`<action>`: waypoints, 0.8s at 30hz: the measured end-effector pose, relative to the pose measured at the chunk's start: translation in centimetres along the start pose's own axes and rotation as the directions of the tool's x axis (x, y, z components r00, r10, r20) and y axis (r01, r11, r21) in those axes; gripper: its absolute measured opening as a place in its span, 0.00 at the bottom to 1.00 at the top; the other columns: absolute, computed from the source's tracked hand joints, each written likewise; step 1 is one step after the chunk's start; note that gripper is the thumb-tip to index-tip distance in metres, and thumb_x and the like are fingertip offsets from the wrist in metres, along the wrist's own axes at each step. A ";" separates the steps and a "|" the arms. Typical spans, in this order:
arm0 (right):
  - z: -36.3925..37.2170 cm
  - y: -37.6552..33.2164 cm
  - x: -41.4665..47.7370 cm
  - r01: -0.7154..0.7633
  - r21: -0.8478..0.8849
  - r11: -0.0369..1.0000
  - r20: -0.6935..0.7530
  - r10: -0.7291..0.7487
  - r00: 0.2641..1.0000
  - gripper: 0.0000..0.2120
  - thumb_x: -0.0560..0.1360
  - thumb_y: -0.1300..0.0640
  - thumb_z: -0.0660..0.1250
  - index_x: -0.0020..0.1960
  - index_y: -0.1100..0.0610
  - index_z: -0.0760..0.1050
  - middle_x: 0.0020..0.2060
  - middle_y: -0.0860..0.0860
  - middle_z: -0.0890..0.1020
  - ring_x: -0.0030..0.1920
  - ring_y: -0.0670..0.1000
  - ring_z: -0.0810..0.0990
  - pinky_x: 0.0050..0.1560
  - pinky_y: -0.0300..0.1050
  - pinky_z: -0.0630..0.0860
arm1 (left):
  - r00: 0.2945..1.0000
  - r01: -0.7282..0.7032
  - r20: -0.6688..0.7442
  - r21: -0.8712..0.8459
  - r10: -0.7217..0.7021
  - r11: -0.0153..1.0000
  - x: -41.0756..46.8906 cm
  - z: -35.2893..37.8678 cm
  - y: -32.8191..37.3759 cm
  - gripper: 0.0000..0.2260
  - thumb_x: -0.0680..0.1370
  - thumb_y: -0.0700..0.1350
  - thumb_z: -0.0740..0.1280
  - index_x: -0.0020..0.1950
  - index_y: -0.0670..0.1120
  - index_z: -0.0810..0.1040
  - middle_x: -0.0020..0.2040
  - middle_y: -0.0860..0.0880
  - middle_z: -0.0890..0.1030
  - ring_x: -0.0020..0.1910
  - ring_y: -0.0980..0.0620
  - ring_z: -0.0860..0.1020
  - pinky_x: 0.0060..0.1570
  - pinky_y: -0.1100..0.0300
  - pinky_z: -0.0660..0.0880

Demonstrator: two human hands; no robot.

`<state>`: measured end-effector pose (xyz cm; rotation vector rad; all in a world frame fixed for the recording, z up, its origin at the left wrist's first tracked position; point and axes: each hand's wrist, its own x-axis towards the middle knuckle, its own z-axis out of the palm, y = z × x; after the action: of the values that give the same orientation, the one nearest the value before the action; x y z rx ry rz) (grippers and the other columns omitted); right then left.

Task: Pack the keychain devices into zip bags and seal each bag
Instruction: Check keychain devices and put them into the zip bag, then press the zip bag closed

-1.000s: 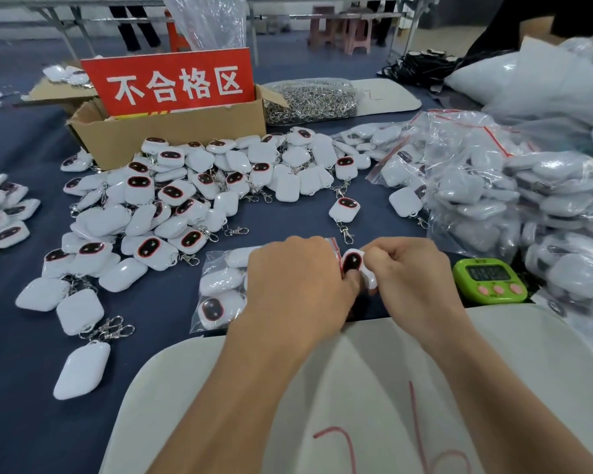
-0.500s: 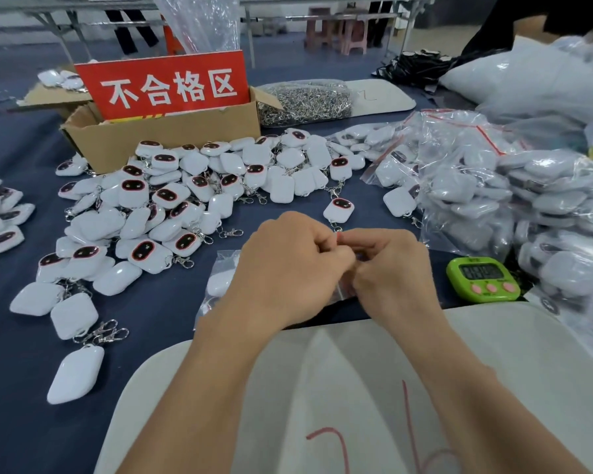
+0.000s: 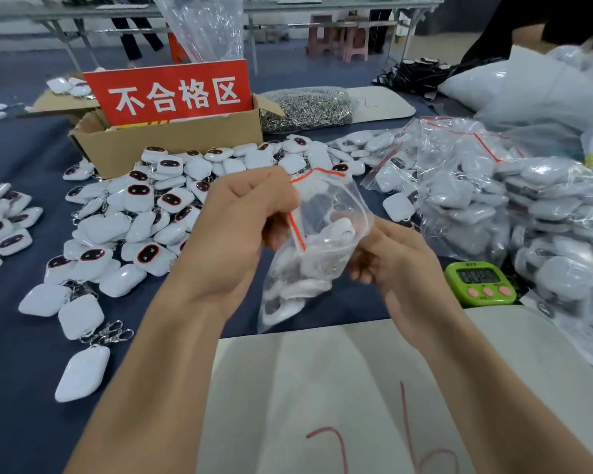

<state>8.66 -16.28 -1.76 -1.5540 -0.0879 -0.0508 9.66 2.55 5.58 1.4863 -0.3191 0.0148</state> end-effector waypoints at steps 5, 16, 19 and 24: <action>-0.4 -0.9 -0.2 0.144 0.058 0.988 0.354 -0.155 0.922 0.30 0.73 0.52 0.71 0.75 0.51 0.72 0.70 0.54 0.79 0.71 0.60 0.75 0.71 0.57 0.72 | 0.985 0.170 0.081 -0.484 -0.149 0.859 0.0 -0.5 0.1 0.13 0.67 0.43 0.68 0.44 0.35 0.73 0.44 0.36 0.70 0.46 0.38 0.72 0.56 0.44 0.81; 1.2 -0.8 -0.3 0.183 0.105 0.977 -0.396 -0.128 0.909 0.13 0.77 0.64 0.74 0.35 0.54 0.85 0.26 0.45 0.80 0.27 0.41 0.72 0.31 0.32 0.70 | 0.969 0.235 0.023 0.201 -0.245 0.951 0.3 -2.0 -1.8 0.15 0.81 0.61 0.62 0.53 0.58 0.88 0.53 0.55 0.87 0.45 0.59 0.81 0.49 0.58 0.71; 1.3 -1.1 -0.3 0.190 0.076 0.979 -0.455 -0.135 0.880 0.14 0.77 0.63 0.74 0.33 0.54 0.83 0.24 0.43 0.78 0.26 0.41 0.71 0.30 0.31 0.69 | 0.984 0.157 0.060 0.155 -0.168 0.975 0.0 -1.9 -1.8 0.11 0.74 0.48 0.75 0.56 0.51 0.87 0.51 0.52 0.88 0.49 0.61 0.84 0.48 0.70 0.76; 0.8 -1.4 -0.5 0.297 0.000 0.955 -0.462 -0.264 0.847 0.17 0.77 0.62 0.74 0.31 0.51 0.83 0.26 0.44 0.81 0.27 0.41 0.73 0.33 0.32 0.70 | 0.990 0.035 -0.143 0.110 -0.019 0.993 0.4 -1.6 -1.3 0.10 0.72 0.33 0.77 0.44 0.49 0.88 0.41 0.49 0.88 0.39 0.58 0.84 0.43 0.70 0.77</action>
<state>8.00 -15.47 -0.43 -1.4098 0.0586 -0.6412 10.60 3.89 4.34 1.5914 -0.1855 0.1181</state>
